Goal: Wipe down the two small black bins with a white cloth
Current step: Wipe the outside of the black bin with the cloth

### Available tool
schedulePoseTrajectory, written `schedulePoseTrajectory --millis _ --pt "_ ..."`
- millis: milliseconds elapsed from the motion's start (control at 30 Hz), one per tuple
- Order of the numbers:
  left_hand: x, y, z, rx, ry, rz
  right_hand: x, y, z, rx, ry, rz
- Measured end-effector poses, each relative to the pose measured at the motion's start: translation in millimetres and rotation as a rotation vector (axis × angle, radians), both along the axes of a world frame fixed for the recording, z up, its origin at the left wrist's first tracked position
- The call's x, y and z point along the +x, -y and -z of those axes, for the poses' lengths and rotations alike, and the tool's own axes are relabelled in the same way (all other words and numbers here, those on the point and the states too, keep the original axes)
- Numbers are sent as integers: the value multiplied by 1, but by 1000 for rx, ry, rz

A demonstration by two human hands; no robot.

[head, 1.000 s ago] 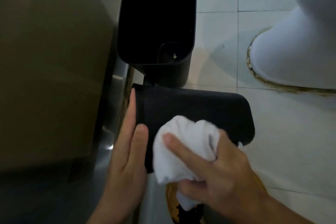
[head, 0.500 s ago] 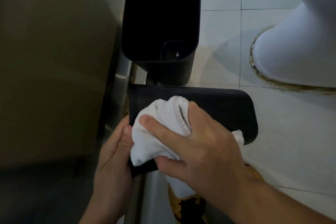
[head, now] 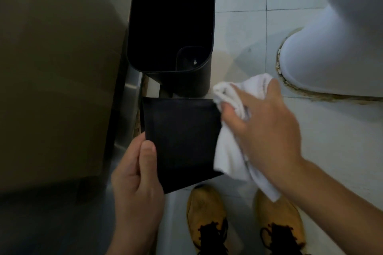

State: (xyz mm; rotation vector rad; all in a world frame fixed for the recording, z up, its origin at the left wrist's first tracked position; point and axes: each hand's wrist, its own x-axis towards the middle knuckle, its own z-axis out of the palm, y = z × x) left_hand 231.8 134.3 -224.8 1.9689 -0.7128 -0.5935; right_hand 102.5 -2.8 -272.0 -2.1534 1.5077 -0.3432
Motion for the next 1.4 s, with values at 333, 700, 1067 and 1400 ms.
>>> schedulePoseTrajectory --millis 333,700,1067,1400 --pt "7 -4 3 18 -42 26 -8 -42 -6 -31 372 -255" --pt "23 -13 22 72 -42 15 33 -43 -22 -55 299 -306" --pt "3 8 -7 69 159 122 -49 26 38 6 70 139" --pt "8 8 -6 164 7 105 -89 19 15 -13 247 299"
